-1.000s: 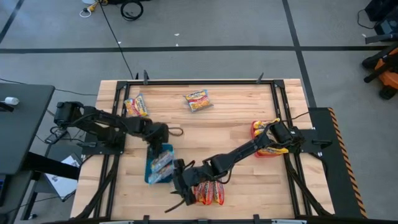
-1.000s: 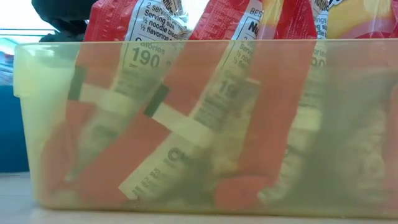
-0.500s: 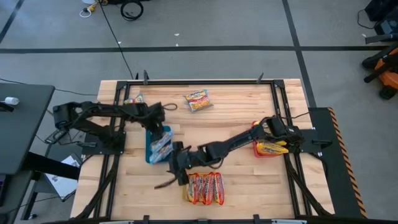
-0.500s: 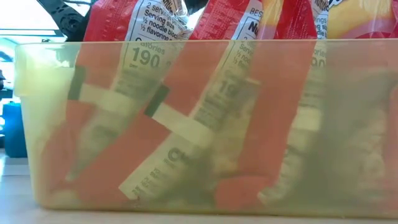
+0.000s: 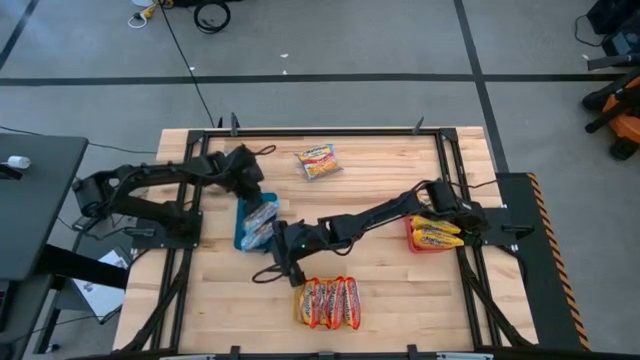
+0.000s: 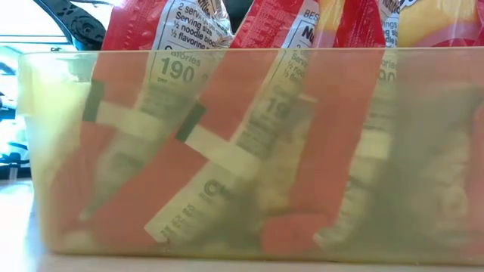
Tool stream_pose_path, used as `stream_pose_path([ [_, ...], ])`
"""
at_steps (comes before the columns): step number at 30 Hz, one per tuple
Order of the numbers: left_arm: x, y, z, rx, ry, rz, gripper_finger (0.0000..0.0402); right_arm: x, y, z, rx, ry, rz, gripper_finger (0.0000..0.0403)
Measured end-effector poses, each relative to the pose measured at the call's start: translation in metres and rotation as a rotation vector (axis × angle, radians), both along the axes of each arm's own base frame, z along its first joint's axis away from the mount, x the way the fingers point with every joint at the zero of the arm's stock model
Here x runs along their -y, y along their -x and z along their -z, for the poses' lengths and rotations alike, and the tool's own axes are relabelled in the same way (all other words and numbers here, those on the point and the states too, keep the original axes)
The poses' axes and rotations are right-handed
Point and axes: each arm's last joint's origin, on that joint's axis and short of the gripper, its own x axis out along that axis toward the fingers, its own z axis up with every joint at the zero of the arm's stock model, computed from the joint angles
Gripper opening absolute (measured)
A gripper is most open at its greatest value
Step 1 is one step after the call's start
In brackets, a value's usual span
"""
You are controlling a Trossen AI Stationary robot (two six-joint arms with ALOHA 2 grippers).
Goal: Sort Maruchan noodles
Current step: Adjust the blue noodle packs in the blue bin
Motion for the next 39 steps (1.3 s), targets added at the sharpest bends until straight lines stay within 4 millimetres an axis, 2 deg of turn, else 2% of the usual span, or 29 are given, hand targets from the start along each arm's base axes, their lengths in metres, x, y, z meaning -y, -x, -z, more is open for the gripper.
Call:
stream_pose_path([
  [5,0.012,-0.013,-0.004,0.078,-0.049,0.127,0.0171,0.015,0.000,0.007,-0.020,-0.009,0.021,0.0242],
  [10,0.026,-0.023,-0.007,0.157,0.002,0.251,0.0171,0.028,0.001,0.013,-0.043,-0.007,0.047,0.0242],
  [18,0.045,-0.022,-0.004,0.109,0.046,0.407,0.0171,0.045,0.003,0.020,-0.055,0.040,0.155,0.0242],
  [24,0.046,-0.018,-0.002,0.083,0.083,0.425,0.0171,0.047,0.001,0.015,-0.025,0.044,0.152,0.0242],
  [27,0.042,-0.016,-0.001,0.080,0.093,0.402,0.0171,0.041,-0.003,0.009,-0.014,0.025,0.130,0.0242],
  [31,0.034,-0.013,0.000,0.067,0.086,0.338,0.0171,0.019,-0.005,-0.003,0.040,-0.018,0.034,0.0242],
  [36,0.026,-0.010,0.000,0.057,0.063,0.287,0.0171,-0.015,0.001,-0.004,0.043,-0.032,-0.047,0.0242],
  [39,0.023,-0.009,0.000,0.056,0.066,0.262,0.0171,-0.026,0.003,-0.004,0.042,-0.039,0.008,0.0242],
])
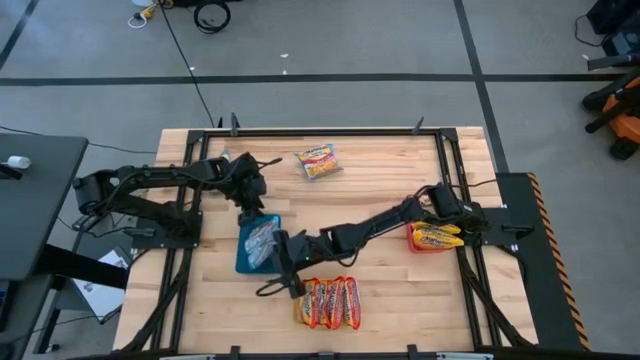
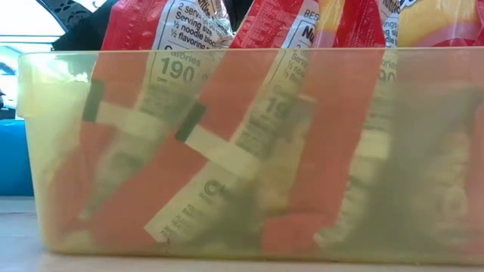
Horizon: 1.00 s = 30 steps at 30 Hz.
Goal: Sort Maruchan noodles
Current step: Adjust the blue noodle packs in the blue bin
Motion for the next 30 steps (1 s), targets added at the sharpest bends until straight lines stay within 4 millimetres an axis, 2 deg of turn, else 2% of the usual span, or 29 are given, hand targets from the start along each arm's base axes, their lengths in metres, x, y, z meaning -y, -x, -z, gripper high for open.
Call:
stream_pose_path([
  [8,-0.006,0.003,0.000,-0.007,-0.003,-0.041,0.0171,-0.018,0.010,0.006,-0.141,-0.026,0.183,0.0229],
  [14,-0.023,0.012,0.001,-0.058,-0.053,-0.207,0.0171,-0.019,0.011,-0.003,-0.196,0.058,0.225,0.0212],
  [17,-0.031,0.017,0.001,-0.071,-0.054,-0.264,0.0171,-0.007,0.008,-0.002,-0.194,0.104,0.228,0.0210],
  [23,-0.037,0.021,0.002,-0.085,-0.044,-0.341,0.0171,0.031,0.002,0.004,-0.202,0.217,0.262,0.0210],
  [30,-0.036,0.021,0.001,-0.065,0.022,-0.343,0.0171,0.056,-0.002,0.005,-0.217,0.200,0.111,0.0210],
])
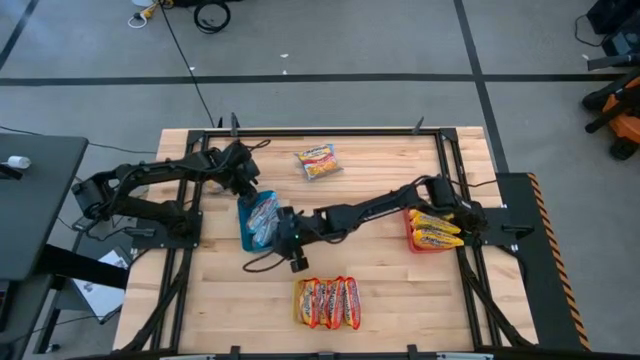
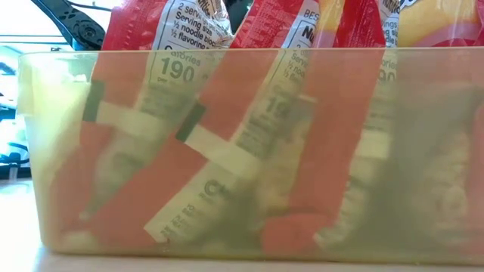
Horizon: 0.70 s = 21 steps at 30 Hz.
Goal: Sort Maruchan noodles
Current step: Adjust the blue noodle packs in the blue bin
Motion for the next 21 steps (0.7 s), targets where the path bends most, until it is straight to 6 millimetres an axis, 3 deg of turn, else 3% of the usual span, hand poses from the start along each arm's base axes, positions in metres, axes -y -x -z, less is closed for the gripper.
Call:
stream_pose_path([
  [4,-0.001,0.001,0.000,-0.011,-0.015,-0.016,0.0171,0.010,-0.001,0.001,-0.012,-0.015,-0.049,0.0210],
  [9,-0.002,0.001,0.000,-0.022,-0.028,-0.024,0.0171,0.013,-0.006,0.030,-0.058,-0.032,-0.105,0.0208],
  [14,-0.002,0.001,0.000,-0.023,-0.030,-0.019,0.0171,0.014,-0.008,0.041,-0.073,0.004,-0.056,0.0200],
  [21,0.002,-0.002,-0.001,0.019,-0.023,0.071,0.0171,0.016,-0.010,0.041,-0.057,0.024,-0.019,0.0141],
])
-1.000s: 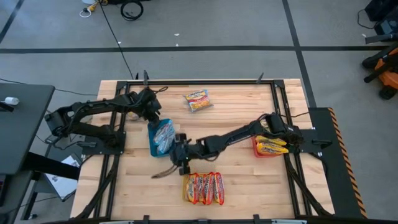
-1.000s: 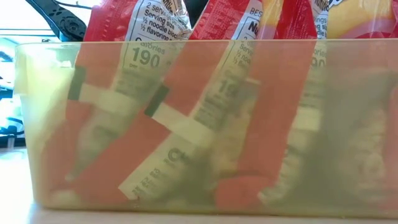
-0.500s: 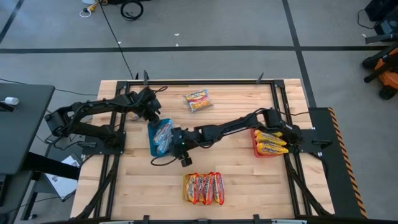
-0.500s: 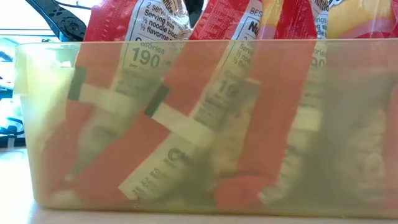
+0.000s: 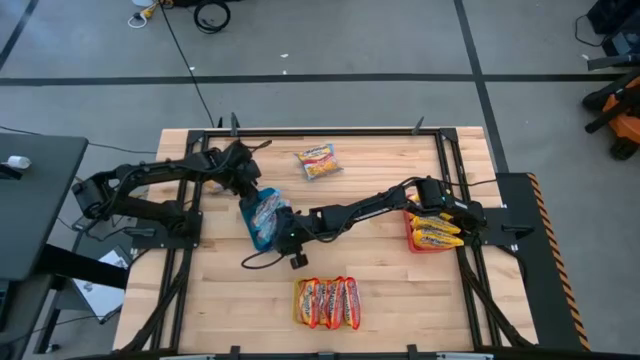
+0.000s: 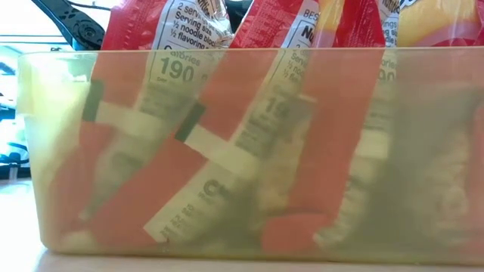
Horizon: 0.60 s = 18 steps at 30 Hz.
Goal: Sort Maruchan noodles
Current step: Adjust the blue noodle packs in the blue bin
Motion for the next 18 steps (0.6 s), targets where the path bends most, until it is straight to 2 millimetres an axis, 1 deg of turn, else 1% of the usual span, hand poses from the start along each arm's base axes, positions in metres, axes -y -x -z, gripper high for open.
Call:
stream_pose_path([
  [6,0.013,-0.012,-0.003,0.069,-0.032,0.172,0.0171,-0.001,0.000,0.000,-0.004,-0.011,-0.010,0.0068],
  [10,0.026,-0.019,-0.003,0.076,-0.064,0.283,0.0171,-0.003,0.001,0.000,-0.007,-0.019,-0.031,0.0034],
  [15,0.041,-0.027,-0.001,0.074,-0.088,0.398,0.0171,-0.002,0.001,0.000,-0.017,-0.033,-0.037,0.0016],
  [18,0.043,-0.029,0.001,0.070,-0.107,0.407,0.0171,-0.002,0.002,0.000,-0.029,-0.030,-0.041,0.0020],
])
